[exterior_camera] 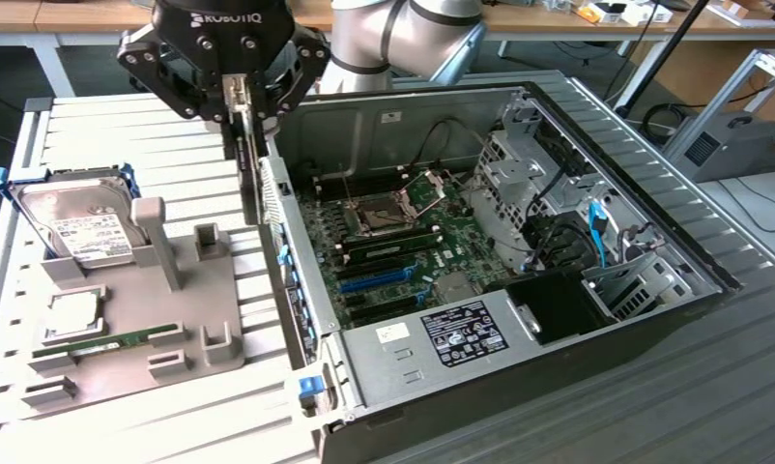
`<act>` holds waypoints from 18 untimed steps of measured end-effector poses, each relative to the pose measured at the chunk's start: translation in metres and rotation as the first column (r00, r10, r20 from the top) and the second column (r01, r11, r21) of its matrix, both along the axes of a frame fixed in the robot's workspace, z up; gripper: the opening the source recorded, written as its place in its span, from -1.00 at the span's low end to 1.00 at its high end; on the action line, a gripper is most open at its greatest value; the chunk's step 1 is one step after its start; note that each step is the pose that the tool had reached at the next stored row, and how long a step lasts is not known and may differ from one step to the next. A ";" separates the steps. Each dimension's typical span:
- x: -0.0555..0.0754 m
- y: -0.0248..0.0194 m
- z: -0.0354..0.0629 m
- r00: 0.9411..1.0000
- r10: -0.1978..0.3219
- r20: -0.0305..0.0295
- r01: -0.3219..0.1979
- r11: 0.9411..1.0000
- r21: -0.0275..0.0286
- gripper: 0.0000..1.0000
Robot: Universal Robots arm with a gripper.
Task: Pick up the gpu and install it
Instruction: 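Pick up the gpu and move the gpu toward the slot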
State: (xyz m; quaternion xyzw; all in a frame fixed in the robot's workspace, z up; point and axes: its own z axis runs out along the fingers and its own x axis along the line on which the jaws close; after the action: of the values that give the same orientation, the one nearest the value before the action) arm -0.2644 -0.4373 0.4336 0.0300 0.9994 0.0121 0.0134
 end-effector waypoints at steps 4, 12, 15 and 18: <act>0.015 0.0000 0.0002 1.000 0.000 0.000 0.000 1.000 0.000 -0.46; 0.043 0.0000 0.0005 1.000 0.000 0.000 0.000 1.000 0.000 -0.46; 0.055 0.0000 0.0005 1.000 0.000 0.000 0.000 1.000 0.000 -0.46; 0.067 0.0000 0.0005 1.000 0.001 0.000 -0.001 1.000 0.000 -0.46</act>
State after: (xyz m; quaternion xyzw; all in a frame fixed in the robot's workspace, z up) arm -0.1976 -0.4373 0.4341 0.0297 0.9994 0.0121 0.0133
